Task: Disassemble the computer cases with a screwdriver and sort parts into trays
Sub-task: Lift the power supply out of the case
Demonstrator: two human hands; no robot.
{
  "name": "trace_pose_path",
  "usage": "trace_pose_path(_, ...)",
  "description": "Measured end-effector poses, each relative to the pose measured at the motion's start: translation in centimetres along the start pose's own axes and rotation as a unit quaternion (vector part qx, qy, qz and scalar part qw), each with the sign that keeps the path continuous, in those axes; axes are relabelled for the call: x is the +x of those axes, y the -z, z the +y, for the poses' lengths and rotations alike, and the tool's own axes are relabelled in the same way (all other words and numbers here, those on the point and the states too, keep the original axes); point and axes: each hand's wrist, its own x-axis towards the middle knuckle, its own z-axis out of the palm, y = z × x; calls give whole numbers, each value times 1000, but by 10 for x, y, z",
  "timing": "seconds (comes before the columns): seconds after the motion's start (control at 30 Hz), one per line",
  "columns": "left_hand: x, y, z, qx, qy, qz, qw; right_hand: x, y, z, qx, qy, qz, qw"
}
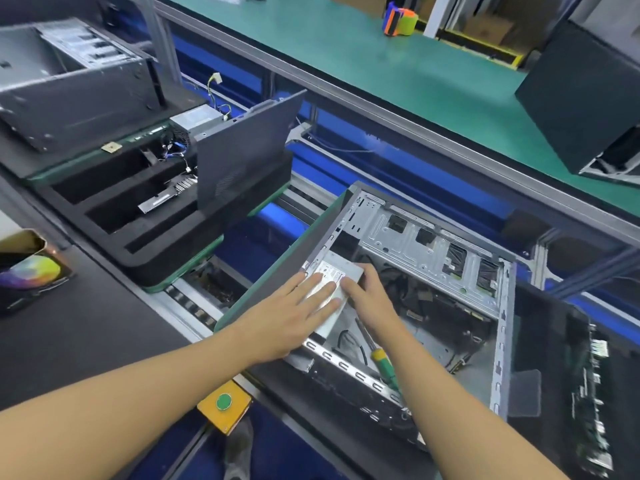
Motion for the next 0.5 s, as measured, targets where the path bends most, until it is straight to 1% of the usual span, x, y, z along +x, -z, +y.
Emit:
trace_pose_path(0.03,0,-1,1,-8,2,0,1000,-1,1,-1,-26,18,-3,999)
trace_pose_path(0.1,0,-2,-1,-37,1,-22,999,-4,4,-1,-86,99,11,991)
trace_pose_path(0.17,3,4,-12,-107,-25,-90,990,-10,8,-3,-159,186,1,970)
trace_pose_path(0.2,5,12,-21,-177,-30,-136,974,-13,10,-4,-195,200,-27,960)
trace_pose_path(0.23,8,19,-32,-256,-23,-163,952,-17,12,-5,-226,192,-65,953)
trace_pose_path(0.27,11,24,-42,-321,-4,-164,933,-20,14,-6,-262,174,-102,944)
trace_pose_path(0.3,13,28,-49,-365,23,-143,920,-23,16,-7,-308,157,-128,930)
trace_pose_path(0.37,18,28,-56,-408,82,-70,907,-24,18,-12,-403,140,-144,893)
trace_pose_path(0.4,22,25,-56,-423,109,-46,899,-23,17,-16,-436,134,-144,878)
trace_pose_path(0.47,30,14,-51,-453,164,-43,875,-20,11,-21,-483,120,-148,855)
trace_pose_path(0.5,34,9,-47,-479,189,-54,856,-19,7,-22,-502,111,-152,844)
